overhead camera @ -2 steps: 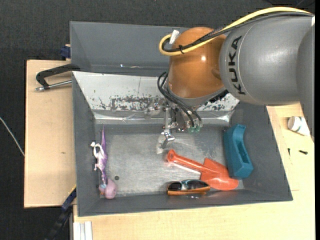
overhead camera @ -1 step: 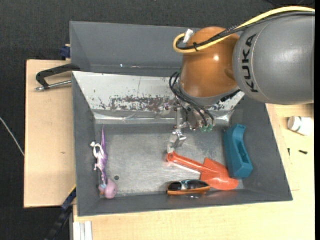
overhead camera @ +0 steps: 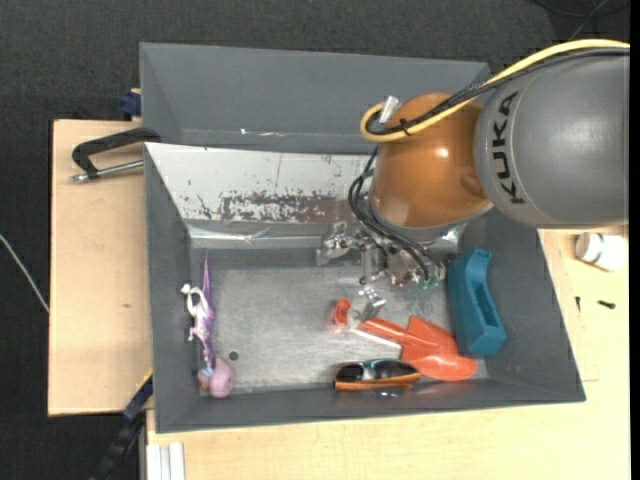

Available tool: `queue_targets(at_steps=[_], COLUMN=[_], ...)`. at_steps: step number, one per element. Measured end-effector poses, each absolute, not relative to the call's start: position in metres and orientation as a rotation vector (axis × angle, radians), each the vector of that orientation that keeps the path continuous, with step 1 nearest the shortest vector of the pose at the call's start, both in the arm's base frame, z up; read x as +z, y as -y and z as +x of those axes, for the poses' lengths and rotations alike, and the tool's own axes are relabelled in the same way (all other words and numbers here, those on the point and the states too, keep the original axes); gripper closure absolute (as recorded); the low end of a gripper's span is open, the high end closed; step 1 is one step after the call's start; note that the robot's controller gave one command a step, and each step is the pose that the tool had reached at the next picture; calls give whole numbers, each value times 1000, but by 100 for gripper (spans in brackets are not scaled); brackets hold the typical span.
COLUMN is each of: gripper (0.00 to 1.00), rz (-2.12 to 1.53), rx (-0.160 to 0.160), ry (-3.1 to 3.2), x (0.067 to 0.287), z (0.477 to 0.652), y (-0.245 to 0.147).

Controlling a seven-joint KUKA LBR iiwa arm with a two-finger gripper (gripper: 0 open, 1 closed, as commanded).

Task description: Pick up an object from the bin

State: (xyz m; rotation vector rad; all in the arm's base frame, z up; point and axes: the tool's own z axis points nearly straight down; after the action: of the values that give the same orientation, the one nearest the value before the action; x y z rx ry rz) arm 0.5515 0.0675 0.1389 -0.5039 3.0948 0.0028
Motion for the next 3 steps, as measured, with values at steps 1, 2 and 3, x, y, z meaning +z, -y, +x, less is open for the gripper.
queue_targets(at_steps=[1,2,3], gripper=[0,100,0], rz=[-840,-1457,-1457], rx=[2,-13,-1], ry=[-3026,-2789,-2777], x=[117,79,72], z=[540,518,516], y=[-17,-15,-19])
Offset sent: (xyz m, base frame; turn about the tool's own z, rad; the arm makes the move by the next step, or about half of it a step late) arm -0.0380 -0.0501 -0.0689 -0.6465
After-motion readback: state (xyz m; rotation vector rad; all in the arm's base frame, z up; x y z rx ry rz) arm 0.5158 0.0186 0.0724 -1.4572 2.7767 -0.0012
